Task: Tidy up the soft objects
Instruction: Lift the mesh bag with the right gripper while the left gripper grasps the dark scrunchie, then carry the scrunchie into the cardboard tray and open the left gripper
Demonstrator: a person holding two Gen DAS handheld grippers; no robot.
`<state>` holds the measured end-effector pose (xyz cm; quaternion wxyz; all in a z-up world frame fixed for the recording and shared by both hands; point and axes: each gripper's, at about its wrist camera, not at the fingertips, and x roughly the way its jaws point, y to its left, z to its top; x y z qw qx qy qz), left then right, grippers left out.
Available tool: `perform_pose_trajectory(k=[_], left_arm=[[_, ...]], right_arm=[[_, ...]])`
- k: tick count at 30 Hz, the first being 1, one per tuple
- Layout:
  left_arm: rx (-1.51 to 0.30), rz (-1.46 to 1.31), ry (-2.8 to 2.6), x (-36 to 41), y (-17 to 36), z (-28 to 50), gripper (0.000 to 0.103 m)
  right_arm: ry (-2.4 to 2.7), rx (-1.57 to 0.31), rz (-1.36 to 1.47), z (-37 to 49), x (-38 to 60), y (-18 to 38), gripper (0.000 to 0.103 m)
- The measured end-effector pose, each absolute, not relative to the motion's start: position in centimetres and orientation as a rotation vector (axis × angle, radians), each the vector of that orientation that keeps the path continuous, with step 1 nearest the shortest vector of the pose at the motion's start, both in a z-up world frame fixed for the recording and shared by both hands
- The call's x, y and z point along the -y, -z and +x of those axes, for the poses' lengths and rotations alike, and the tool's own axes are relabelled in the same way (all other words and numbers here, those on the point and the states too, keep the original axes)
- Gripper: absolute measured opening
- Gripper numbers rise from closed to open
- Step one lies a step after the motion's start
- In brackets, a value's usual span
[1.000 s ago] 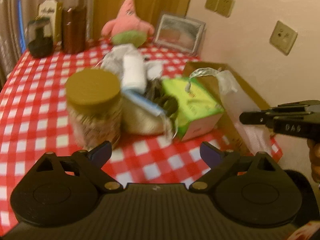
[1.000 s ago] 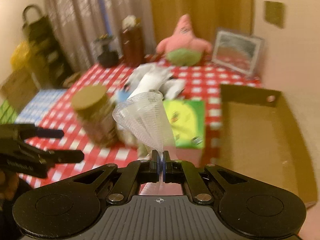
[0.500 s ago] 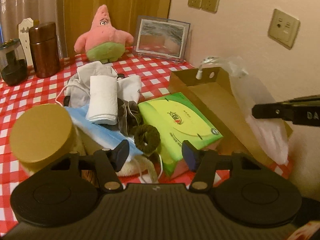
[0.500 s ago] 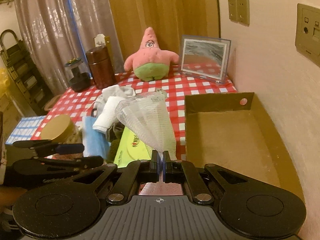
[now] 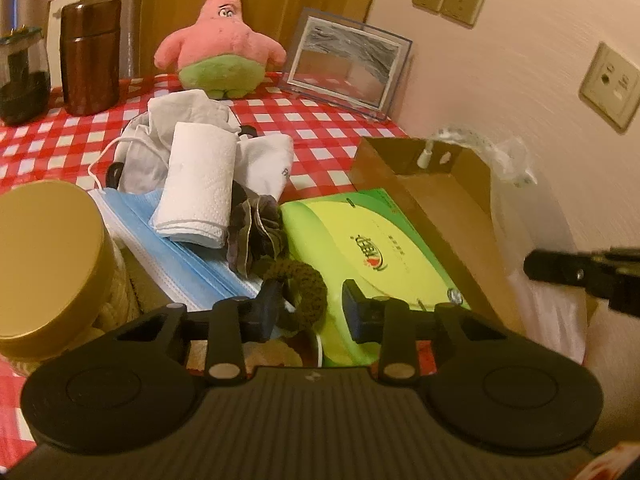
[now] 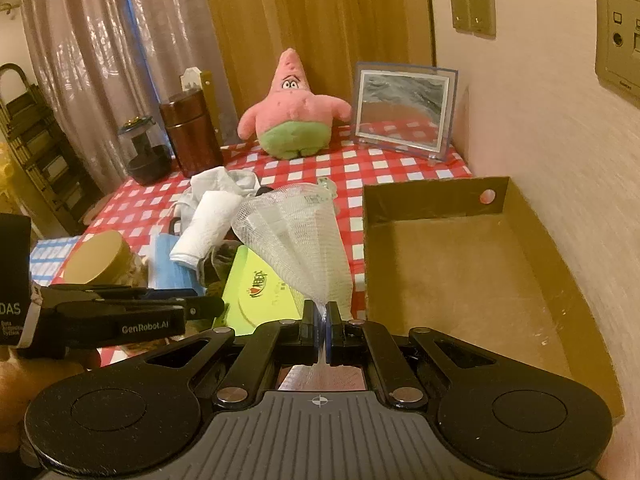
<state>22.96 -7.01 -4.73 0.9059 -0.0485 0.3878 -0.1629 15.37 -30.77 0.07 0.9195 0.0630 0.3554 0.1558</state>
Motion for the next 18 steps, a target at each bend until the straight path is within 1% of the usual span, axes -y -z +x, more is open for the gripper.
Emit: perform_pose_trajectory(k=[5,7,9,10,12,18], left_arm=[[-0.815,-0.172,0.338,6.6,5.0,23.9,0.027],[-0.821,-0.184,0.347,6.5,5.0,24.2,0.022],[-0.832,-0.212,0.356,6.3,5.2,24.4,0.019],[-0.840,-0.229,0.358,6.2,5.2,24.5,0.014],[-0.845,-0.233,0.359,6.2,5.2,24.6,0.010],[-0.843,-0.237,0.344,5.9,4.8,24.1,0.009]], right_arm=[[-0.308,-0.731,0.120,15.4,30.7,0.1,0.003],[-0.304,-0.727,0.122,15.4,30.8,0.0,0.003],[-0.298,-0.723,0.123,15.4,30.8,0.0,0.003],[-0.296,-0.721,0.124,15.4,30.9,-0.1,0.003],[-0.291,-0.716,0.127,15.3,30.9,-0.1,0.003],[-0.275,-0.703,0.136,14.7,31.5,-0.5,0.003]])
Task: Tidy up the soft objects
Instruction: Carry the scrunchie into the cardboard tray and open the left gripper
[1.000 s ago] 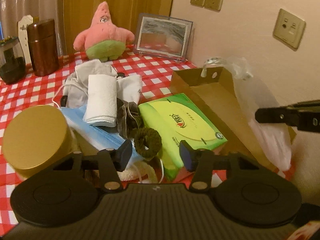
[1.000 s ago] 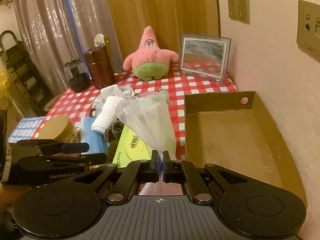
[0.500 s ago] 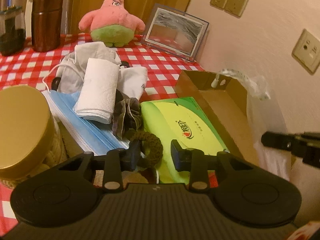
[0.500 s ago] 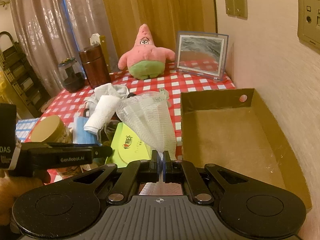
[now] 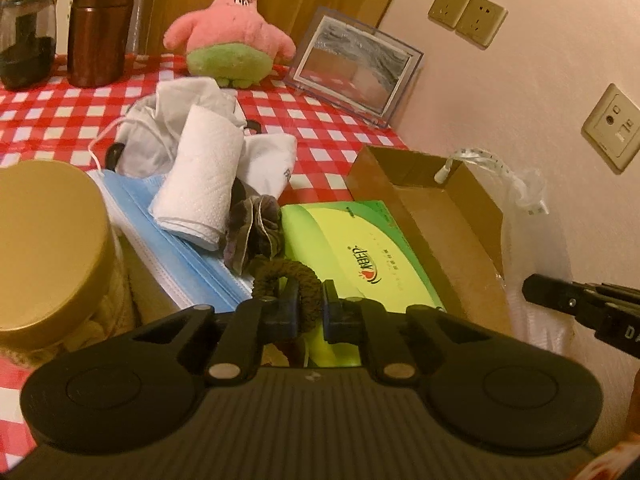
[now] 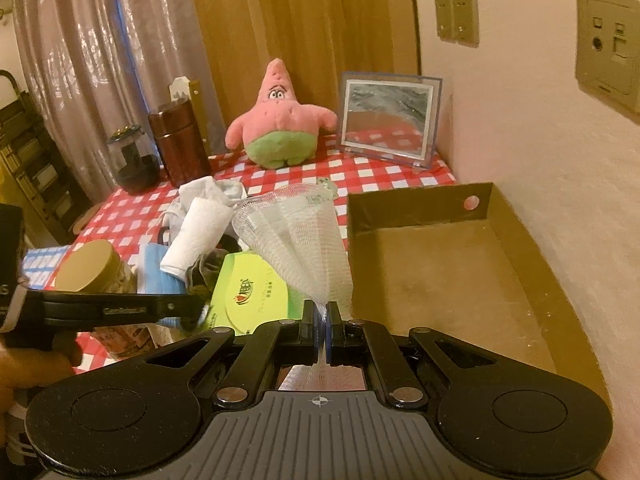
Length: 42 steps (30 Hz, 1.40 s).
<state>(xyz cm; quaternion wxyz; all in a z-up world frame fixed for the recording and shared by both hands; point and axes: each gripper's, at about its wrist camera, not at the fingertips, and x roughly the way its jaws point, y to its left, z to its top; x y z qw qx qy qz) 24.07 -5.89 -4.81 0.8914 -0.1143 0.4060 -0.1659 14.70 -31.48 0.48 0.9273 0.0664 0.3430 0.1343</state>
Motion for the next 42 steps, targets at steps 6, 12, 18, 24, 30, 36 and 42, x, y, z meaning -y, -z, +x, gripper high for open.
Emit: perform_pose_trajectory(k=[6,12,18,24,30,36,42], left_arm=[[-0.797,-0.211,0.363,6.7,2.2,22.3,0.009],[-0.742,-0.170,0.459,10.4,-1.0,20.9,0.009],[-0.745,-0.140,0.557,15.7,-1.4,20.4,0.009],[-0.770,-0.112,0.612,20.5,0.0,20.6,0.009],[-0.787,-0.071,0.622,23.3,1.1,21.1,0.024],[-0.790,-0.050,0.608,23.5,1.5,21.2,0.027],[-0.791,-0.066,0.565,21.4,1.3,19.9,0.028]], right_arm=[[-0.228,-0.672,0.163,13.6,33.3,-1.2,0.003],[-0.134,-0.651,0.174,12.5,36.9,-1.3,0.003],[-0.062,-0.664,0.205,12.1,40.7,-0.5,0.003],[-0.039,-0.667,0.237,12.2,42.7,0.1,0.003],[-0.025,-0.674,0.257,12.3,43.9,0.9,0.003],[-0.034,-0.691,0.261,12.4,44.1,1.7,0.003],[-0.049,-0.699,0.263,12.7,43.8,2.2,0.003]])
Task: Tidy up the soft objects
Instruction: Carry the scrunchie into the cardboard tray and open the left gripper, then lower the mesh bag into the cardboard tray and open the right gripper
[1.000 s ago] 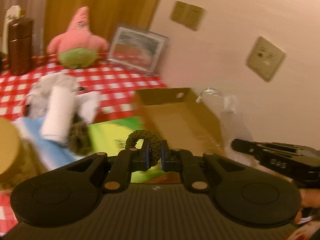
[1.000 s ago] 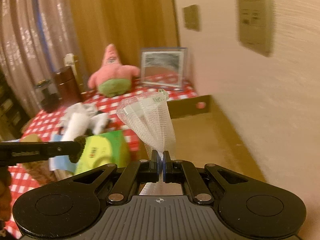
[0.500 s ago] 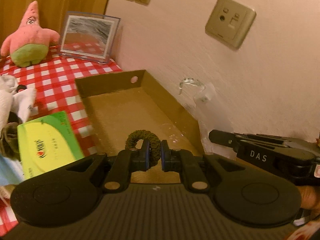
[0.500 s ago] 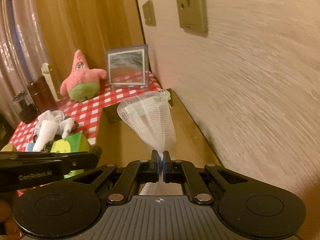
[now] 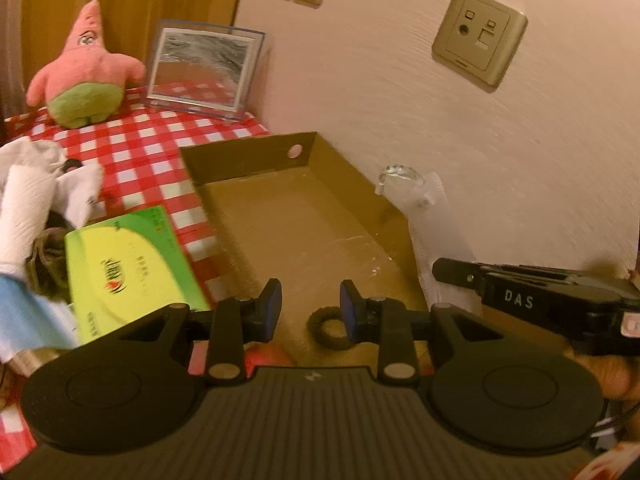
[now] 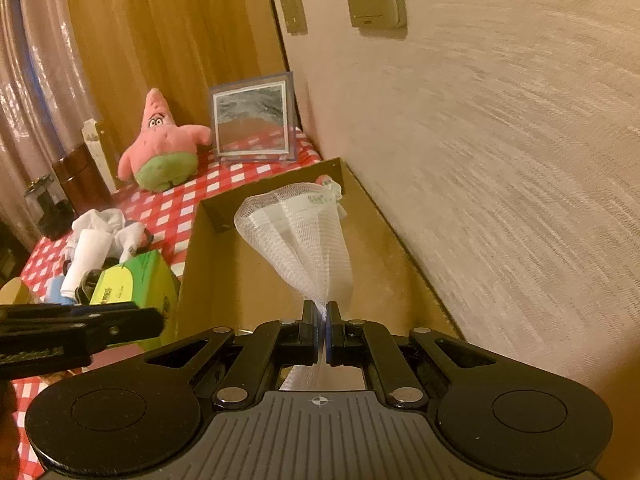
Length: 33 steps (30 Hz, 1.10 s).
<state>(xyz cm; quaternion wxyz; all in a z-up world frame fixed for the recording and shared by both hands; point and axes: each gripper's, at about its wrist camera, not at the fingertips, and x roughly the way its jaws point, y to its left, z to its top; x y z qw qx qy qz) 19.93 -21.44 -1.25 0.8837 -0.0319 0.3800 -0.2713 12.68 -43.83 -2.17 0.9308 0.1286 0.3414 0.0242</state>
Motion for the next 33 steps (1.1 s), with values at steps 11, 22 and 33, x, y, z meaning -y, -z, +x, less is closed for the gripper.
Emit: perform_pose_trajectory(k=[11,22,33], left_arm=[[-0.768,-0.082,0.516,19.5,0.4,18.1,0.028],[-0.760,-0.078,0.488,18.2,0.1,17.0,0.031],[-0.746,-0.083,0.431,15.3,-1.1,13.9,0.035]], right_arm=[[-0.073,-0.676,0.247,13.4,43.5,2.0,0.004],[-0.067,-0.671,0.278,11.6,43.1,1.7,0.050],[-0.095,-0.668,0.279,7.9,40.8,-0.2,0.050]])
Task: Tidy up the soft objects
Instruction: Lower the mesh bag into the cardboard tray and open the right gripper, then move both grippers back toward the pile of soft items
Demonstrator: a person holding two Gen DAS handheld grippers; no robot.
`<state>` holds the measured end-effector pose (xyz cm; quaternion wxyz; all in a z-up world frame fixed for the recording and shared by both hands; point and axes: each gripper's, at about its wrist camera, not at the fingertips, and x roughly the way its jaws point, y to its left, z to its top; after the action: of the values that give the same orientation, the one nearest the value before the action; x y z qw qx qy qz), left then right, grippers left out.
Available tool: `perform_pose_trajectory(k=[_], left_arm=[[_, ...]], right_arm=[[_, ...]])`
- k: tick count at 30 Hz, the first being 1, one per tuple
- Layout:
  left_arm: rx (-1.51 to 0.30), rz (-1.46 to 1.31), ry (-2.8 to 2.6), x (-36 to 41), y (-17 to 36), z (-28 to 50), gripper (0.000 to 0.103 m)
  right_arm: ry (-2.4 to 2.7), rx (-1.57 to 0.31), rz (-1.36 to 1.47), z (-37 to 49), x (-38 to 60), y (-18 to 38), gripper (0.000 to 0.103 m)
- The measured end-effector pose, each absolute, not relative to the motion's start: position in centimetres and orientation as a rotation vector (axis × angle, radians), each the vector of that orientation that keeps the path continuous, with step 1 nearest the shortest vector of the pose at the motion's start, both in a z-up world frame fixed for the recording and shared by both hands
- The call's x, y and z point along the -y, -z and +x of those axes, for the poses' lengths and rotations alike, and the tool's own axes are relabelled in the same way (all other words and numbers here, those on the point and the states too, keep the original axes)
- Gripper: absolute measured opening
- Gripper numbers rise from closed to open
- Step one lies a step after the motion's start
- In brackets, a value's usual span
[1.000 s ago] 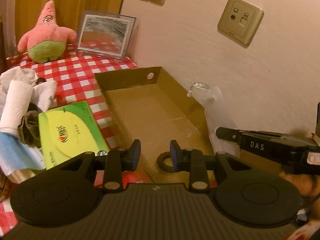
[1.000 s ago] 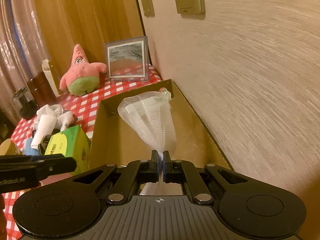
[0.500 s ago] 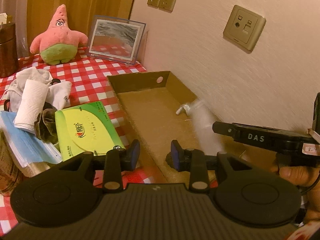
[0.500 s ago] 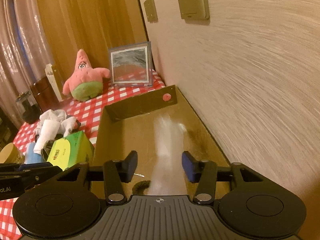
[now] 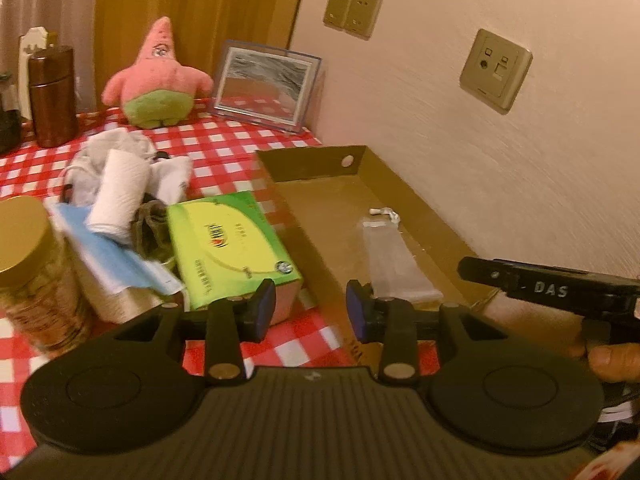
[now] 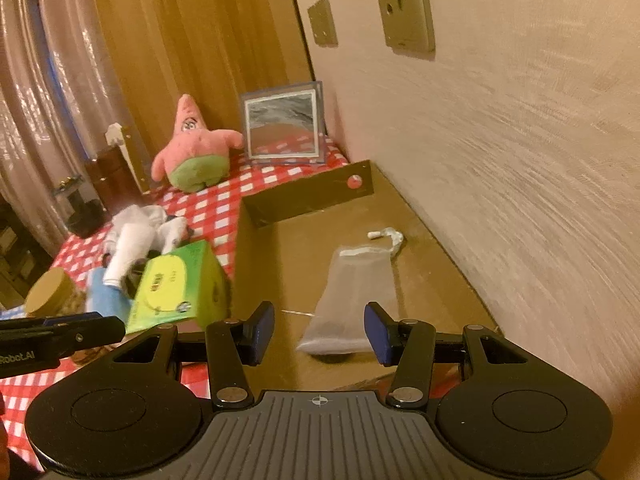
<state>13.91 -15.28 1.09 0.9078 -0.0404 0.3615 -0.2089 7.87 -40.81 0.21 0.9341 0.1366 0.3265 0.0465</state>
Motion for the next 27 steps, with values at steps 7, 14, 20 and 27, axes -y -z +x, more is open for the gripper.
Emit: perform_pose_trajectory(k=[7,14,20,27], left_arm=[[-0.732,-0.093,0.369,12.2,-2.2,11.4,0.045],[-0.711,-0.110,0.305,8.7,-3.2,9.0,0.059],[-0.698,-0.121,0.245,5.6,-4.0,7.4,0.070],[-0.682,-0.107,0.166,2.7,-4.9,5.9,0.081]], right_arm=[[-0.117,-0.649,0.266,5.6,38.9,-2.0,0.050],[-0.147,-0.637,0.248,4.1,36.5,-3.3,0.050],[-0.180,-0.625,0.224,3.4,34.1,-4.4,0.050],[-0.216,-0.619,0.197,2.6,31.8,-5.3,0.050]])
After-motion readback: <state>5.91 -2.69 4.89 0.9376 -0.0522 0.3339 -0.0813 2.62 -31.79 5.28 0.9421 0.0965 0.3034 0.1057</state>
